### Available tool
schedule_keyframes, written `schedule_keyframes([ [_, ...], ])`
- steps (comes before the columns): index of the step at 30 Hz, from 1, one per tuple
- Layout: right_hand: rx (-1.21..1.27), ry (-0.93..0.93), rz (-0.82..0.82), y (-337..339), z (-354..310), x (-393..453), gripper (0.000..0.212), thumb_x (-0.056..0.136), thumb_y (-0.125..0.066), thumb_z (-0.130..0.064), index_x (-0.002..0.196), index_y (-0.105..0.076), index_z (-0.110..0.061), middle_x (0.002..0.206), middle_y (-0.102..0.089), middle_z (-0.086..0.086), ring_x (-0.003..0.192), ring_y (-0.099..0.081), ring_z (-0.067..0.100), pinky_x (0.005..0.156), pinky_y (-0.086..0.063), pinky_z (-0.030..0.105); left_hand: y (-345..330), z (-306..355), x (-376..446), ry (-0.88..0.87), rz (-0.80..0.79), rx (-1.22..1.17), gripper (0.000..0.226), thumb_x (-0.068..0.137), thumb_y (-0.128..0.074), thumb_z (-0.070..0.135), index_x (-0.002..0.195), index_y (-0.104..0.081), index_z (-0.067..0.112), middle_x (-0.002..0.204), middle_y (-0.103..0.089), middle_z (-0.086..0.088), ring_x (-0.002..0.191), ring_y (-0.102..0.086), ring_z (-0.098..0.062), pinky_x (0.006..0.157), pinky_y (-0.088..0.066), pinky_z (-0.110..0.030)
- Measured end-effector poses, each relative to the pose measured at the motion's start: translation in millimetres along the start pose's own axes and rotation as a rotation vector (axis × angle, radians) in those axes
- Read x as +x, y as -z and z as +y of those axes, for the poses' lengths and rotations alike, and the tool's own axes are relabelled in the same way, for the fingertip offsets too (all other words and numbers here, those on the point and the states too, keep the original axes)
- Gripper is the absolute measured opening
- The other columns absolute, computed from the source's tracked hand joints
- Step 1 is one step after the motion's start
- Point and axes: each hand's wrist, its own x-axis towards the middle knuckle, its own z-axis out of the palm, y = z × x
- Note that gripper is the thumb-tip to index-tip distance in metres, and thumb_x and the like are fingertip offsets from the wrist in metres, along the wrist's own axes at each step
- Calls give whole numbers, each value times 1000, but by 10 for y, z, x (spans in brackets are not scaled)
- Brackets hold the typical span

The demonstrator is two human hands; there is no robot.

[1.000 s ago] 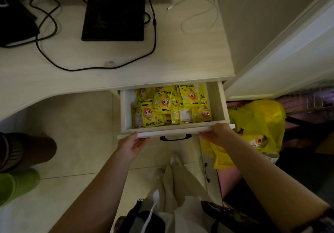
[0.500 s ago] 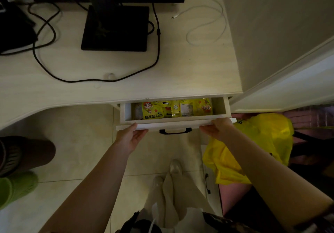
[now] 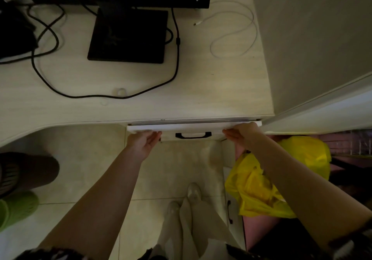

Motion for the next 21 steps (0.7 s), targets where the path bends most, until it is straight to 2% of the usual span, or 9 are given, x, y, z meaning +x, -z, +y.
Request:
schedule_keyframes([
  [3, 19, 7, -33, 2, -53, 12, 26, 97, -28, 7, 117, -42, 0, 78, -60, 20, 72, -66, 30, 65, -56, 41, -28, 47, 16, 8, -25, -9, 14, 91, -45, -12, 90, -56, -4, 95, -61, -22, 87, -63, -30, 72, -59, -35],
  [5, 6, 17, -55, -6, -71, 30, 26, 97, -29, 7, 114, -47, 0, 79, -60, 17, 73, -65, 28, 74, -56, 42, -49, 77, 43, 13, -28, -3, 14, 92, -45, -12, 90, -56, -4, 96, -61, -21, 87, -63, -29, 75, -59, -35],
  [7, -30, 43, -65, -24, -84, 23, 26, 97, -29, 5, 111, -49, -2, 79, -60, 14, 70, -64, 24, 68, -57, 38, -59, 97, 76, 27, -21, -10, 14, 93, -44, -11, 98, -56, -7, 101, -61, -22, 86, -64, -29, 85, -57, -36],
  [8, -47, 56, -70, -28, -84, 13, 26, 97, -29, 5, 112, -50, -2, 80, -59, 13, 70, -64, 23, 63, -56, 36, -60, 101, 80, 30, -26, -23, 20, 92, -44, -11, 110, -53, -8, 105, -60, -24, 88, -64, -29, 85, -57, -37],
  [11, -46, 87, -107, -21, -77, -18, 30, 98, -30, 4, 123, -47, 1, 101, -61, 18, 93, -65, 33, 66, -54, 35, -49, 116, 86, 23, -33, -69, 60, 91, -45, -12, 145, -25, 5, 125, -56, -24, 100, -64, -32, 85, -54, -37],
  [13, -52, 104, -106, -17, -70, -58, 28, 99, -30, 2, 121, -47, 1, 120, -58, 26, 104, -62, 37, 70, -51, 37, -44, 117, 33, 20, -33, -44, 69, 91, -46, -12, 148, -19, 13, 132, -53, -22, 104, -63, -31, 88, -52, -36],
  [15, -74, 112, -93, -14, -51, -77, 21, 99, -32, 0, 116, -46, -2, 126, -57, 25, 90, -63, 33, 67, -51, 37, -18, 113, 8, 23, -37, -13, 70, 91, -47, -13, 148, -20, 17, 133, -53, -19, 100, -65, -30, 88, -52, -36],
  [18, -110, 111, -69, -3, -13, -128, 16, 98, -38, -4, 113, -45, -7, 108, -59, 18, 75, -61, 26, 68, -52, 40, 43, 136, -63, 15, -44, 73, 68, 91, -46, -11, 147, -21, 19, 128, -57, -15, 93, -66, -27, 83, -54, -35],
  [21, -113, 47, -100, 3, 14, -275, 18, 100, -32, -12, 89, -47, -12, 87, -60, 6, 70, -60, 22, 72, -52, 34, 90, 153, -223, -49, -53, 230, 61, 89, -55, -5, 141, -30, 14, 117, -61, -15, 89, -66, -26, 80, -54, -34],
])
